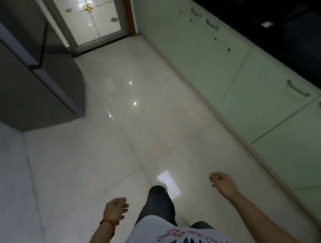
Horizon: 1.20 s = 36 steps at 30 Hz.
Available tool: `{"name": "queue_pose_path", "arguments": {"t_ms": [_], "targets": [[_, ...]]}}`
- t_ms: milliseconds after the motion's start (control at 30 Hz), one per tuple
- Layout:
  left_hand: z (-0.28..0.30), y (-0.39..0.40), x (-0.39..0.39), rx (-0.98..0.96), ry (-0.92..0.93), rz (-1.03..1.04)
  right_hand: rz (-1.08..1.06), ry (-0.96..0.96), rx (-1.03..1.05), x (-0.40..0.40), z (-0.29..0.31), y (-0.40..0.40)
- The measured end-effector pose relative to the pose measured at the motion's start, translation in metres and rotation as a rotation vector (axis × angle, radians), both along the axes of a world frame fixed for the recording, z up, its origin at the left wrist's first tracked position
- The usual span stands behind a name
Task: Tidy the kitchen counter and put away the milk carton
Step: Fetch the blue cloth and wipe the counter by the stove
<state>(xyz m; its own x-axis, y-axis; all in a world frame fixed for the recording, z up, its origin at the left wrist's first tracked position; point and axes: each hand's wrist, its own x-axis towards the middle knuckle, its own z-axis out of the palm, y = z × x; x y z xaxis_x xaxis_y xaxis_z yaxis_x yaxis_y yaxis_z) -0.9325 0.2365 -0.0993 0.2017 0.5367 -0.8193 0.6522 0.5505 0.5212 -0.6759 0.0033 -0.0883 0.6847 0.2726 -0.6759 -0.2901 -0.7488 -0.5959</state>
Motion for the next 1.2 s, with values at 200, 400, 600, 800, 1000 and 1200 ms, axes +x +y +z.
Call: {"name": "queue_pose_path", "arguments": {"t_ms": [200, 400, 600, 800, 1000, 1200], "targets": [[-0.022, 0.086, 0.055, -0.023, 0.043, 0.127, 0.052, -0.022, 0.062, 0.094, -0.011, 0.133], [-0.012, 0.214, 0.166, -0.042, 0.037, 0.030, 0.037, 0.025, 0.003, 0.166, -0.018, 0.226], [0.009, 0.332, 0.289, 0.001, -0.047, -0.041, -0.040, 0.081, -0.043, 0.232, -0.028, 0.291], [0.005, 0.423, 0.380, 0.006, -0.073, -0.027, -0.072, 0.097, -0.075, 0.317, -0.042, 0.369], [-0.006, 0.510, 0.436, -0.028, 0.026, 0.054, -0.020, 0.097, -0.007, 0.436, -0.040, 0.500], [0.004, 0.603, 0.496, -0.023, 0.035, 0.125, 0.050, 0.066, 0.095, 0.537, -0.020, 0.647]]}}
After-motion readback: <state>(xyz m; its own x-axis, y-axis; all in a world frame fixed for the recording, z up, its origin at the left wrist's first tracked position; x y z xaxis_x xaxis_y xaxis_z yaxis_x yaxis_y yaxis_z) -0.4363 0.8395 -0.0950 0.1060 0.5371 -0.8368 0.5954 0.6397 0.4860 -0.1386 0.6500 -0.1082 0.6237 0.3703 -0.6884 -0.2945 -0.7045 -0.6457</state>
